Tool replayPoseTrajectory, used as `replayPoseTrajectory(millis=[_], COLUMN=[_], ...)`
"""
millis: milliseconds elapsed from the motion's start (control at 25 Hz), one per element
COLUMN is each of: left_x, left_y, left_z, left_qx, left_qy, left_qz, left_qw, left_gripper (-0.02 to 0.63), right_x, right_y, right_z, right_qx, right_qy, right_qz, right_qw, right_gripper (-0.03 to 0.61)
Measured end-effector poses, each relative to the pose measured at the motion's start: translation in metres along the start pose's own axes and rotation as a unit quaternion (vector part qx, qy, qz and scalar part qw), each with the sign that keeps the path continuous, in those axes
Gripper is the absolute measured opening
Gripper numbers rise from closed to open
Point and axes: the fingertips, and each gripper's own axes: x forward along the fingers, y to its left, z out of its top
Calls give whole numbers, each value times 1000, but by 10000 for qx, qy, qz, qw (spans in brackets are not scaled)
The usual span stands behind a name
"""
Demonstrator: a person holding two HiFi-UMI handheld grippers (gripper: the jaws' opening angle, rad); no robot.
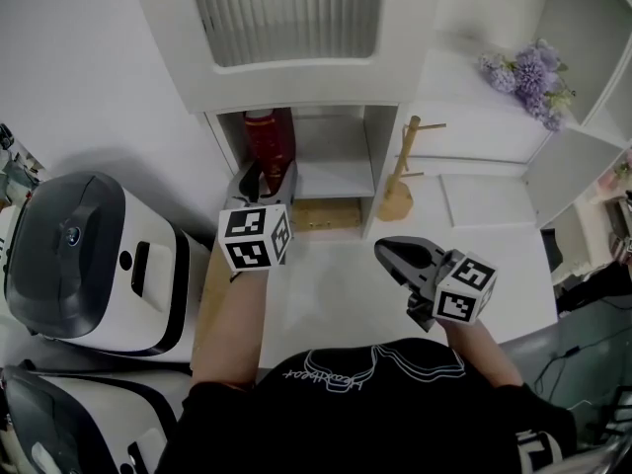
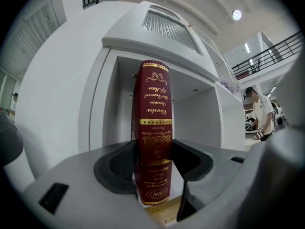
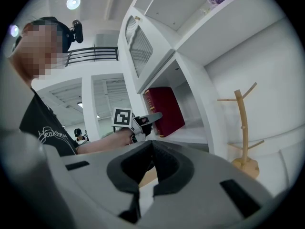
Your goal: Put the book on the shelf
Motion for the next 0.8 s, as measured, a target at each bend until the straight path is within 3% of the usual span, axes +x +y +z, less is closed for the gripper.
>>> replayPoseTrajectory(millis=[440, 800], left_x=[10, -16], left_y=[6, 3], left_z=[-9, -21], left_qx=[-131, -307], left_qy=[167, 238], left_qz=[-1, -62], left_qw=[9998, 9992], left_gripper=[225, 252], right_x=[-10, -14], right_y=[0, 0], right_z=[1, 0], right_qx=[1, 46], right_qy=[-47, -109], right_qz=[-72, -101], right_qw=[10000, 9999], right_gripper=[6, 6])
